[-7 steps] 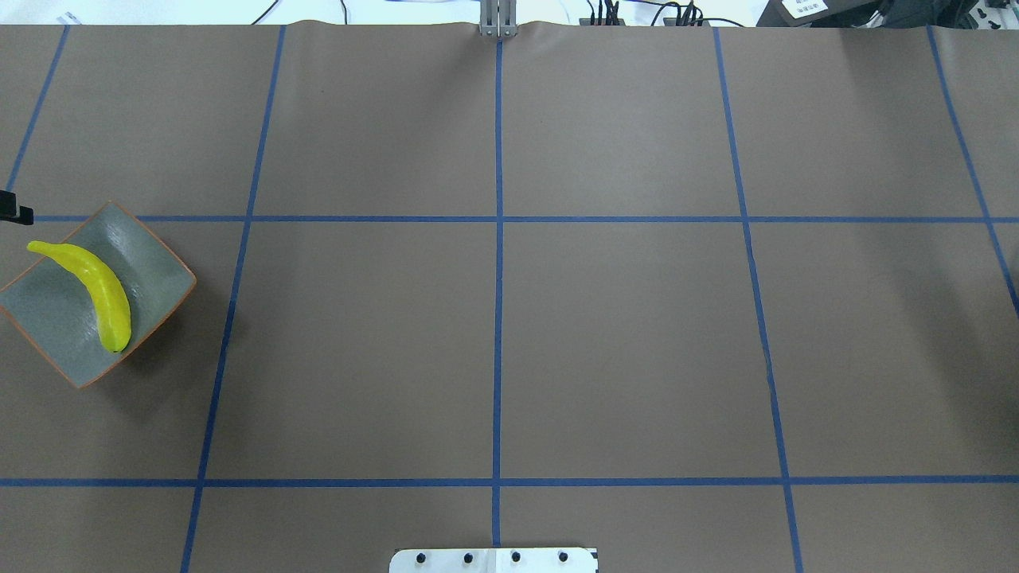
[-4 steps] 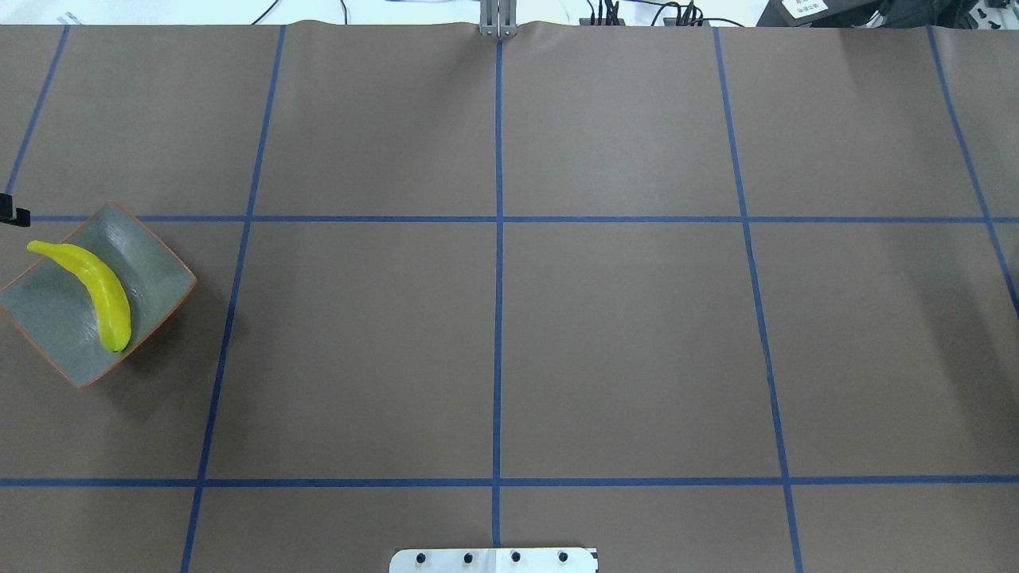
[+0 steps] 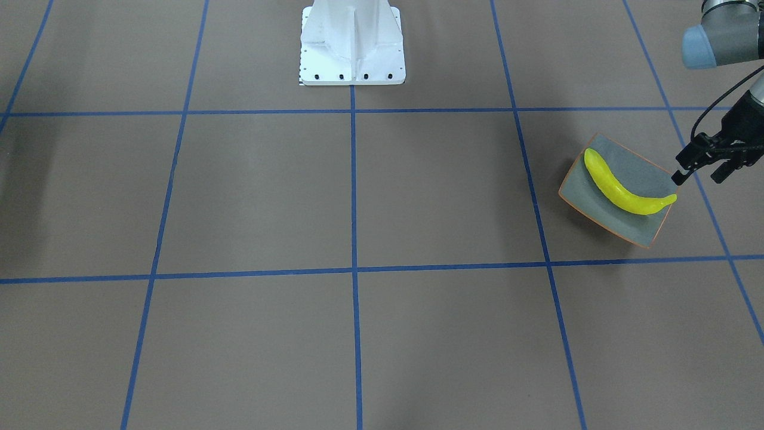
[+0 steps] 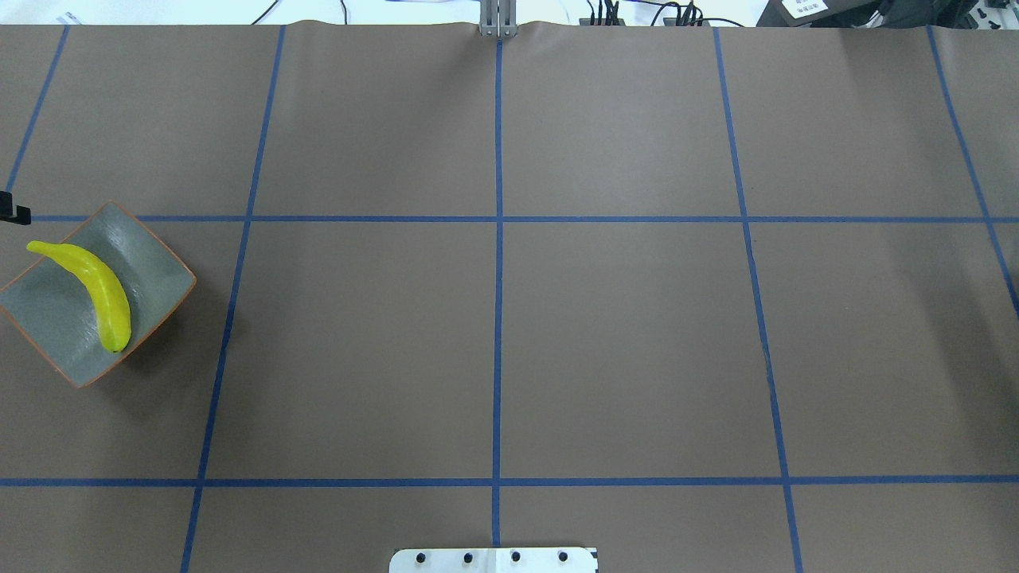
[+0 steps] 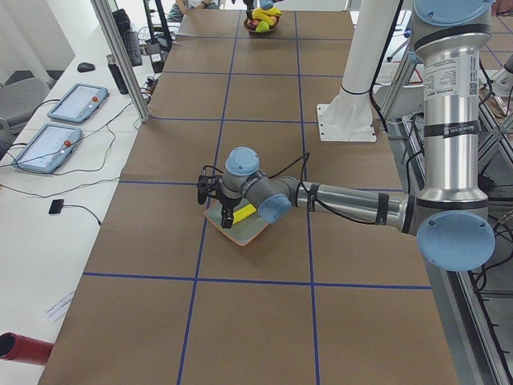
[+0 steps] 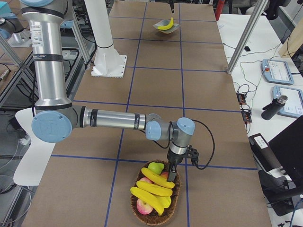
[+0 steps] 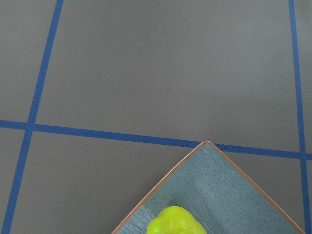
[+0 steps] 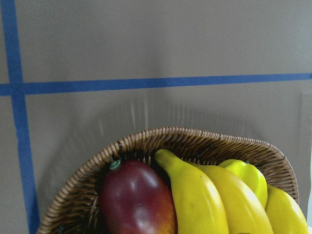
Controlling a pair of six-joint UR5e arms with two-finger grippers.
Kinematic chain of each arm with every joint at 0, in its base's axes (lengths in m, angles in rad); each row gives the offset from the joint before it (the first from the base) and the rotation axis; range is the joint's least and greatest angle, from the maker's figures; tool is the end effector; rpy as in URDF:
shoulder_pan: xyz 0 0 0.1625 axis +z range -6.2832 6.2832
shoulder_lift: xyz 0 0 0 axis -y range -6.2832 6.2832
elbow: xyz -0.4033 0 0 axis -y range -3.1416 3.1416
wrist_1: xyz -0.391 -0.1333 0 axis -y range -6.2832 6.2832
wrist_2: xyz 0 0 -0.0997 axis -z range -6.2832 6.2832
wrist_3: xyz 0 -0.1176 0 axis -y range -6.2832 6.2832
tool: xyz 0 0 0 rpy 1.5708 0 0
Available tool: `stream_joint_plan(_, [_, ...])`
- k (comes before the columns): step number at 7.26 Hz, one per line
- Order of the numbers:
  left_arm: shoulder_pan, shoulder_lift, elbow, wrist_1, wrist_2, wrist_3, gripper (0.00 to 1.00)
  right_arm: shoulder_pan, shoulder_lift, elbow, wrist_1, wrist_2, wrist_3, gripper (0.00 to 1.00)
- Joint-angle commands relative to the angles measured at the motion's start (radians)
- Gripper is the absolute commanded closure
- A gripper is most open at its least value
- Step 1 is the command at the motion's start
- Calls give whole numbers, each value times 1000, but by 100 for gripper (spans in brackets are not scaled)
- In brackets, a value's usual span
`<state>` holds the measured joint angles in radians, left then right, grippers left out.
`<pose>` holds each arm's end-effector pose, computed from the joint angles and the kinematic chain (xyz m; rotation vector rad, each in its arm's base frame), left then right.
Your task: Transfer all bananas from basket to plate
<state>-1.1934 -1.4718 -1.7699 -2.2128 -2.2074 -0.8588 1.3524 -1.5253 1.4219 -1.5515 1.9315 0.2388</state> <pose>0.1204 -0.4757 0.5271 0.2322 0.9091 -0.2096 -0.0181 -0.5054 0.7238 -0.1627 -0.3323 0.0353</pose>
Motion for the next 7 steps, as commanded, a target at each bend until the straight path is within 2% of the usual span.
stream_joint_plan(1, [0, 1, -13, 4, 0, -2, 0, -1, -28, 0, 1, -3, 1, 15])
stream_joint_plan(3, [0, 1, -19, 5, 0, -3, 0, -1, -32, -3, 1, -11, -1, 15])
stream_joint_plan(7, [0, 1, -25, 5, -2, -5, 0, -5, -29, -18, 1, -11, -6, 29])
